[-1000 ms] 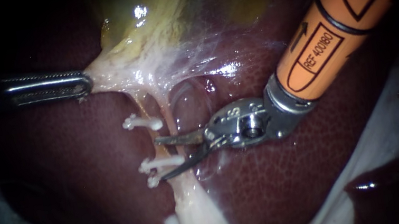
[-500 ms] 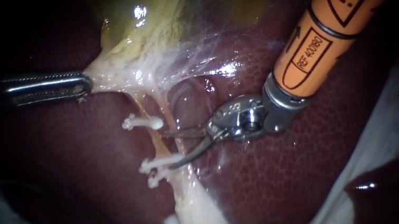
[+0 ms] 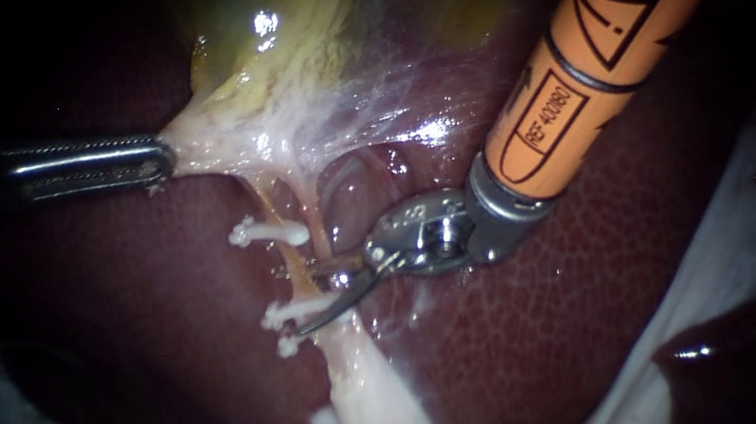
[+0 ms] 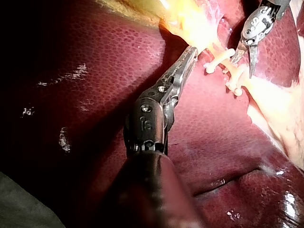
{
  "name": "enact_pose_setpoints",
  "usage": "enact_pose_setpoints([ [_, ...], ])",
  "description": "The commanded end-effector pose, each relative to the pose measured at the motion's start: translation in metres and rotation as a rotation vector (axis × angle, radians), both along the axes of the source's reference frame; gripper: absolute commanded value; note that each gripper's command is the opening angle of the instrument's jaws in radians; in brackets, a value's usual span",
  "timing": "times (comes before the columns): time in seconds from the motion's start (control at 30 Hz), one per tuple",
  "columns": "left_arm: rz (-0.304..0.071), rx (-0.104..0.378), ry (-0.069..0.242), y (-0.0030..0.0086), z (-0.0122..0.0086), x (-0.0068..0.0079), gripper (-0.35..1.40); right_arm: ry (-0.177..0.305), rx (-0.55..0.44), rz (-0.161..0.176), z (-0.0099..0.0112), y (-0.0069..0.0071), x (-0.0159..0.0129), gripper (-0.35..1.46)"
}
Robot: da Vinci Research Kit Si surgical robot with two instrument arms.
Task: Go to the cutting position left tube
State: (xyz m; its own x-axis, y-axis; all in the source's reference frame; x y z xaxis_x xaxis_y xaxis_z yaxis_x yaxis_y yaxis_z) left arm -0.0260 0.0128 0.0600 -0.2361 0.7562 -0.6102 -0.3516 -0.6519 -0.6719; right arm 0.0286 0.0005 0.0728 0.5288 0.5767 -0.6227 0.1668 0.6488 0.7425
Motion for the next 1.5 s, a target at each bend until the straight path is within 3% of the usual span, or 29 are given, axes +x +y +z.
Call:
enact_pose_setpoints([
  [0.03,-0.001,0.0,0.001,0.0,0.0,0.0,-0.35,0.003,0.003,0.006,0.0,0.0,0.0003,1.13],
  [0.3,-0.001,0.0,0.001,0.0,0.0001,0.0,-0.35,0.027,0.014,0.081,-0.0004,-0.0003,0.0029,1.18],
  [0.47,-0.001,0.0,0.001,-0.0001,0.0001,-0.0001,-0.35,0.05,0.021,0.104,-0.0009,-0.0005,0.0043,1.28],
  [0.7,-0.001,0.0,0.001,-0.0001,0.0001,-0.0001,-0.35,0.048,0.019,0.109,-0.0017,-0.0008,0.005,1.3],
  [1.13,0.0,0.0,0.001,-0.0001,0.0001,0.0,-0.35,0.068,0.063,0.128,-0.0052,-0.0004,0.0053,1.31],
  [1.5,0.0,0.0,0.001,-0.0001,0.0001,0.0,-0.35,0.066,0.068,0.128,-0.0053,-0.0005,0.0052,1.31],
])
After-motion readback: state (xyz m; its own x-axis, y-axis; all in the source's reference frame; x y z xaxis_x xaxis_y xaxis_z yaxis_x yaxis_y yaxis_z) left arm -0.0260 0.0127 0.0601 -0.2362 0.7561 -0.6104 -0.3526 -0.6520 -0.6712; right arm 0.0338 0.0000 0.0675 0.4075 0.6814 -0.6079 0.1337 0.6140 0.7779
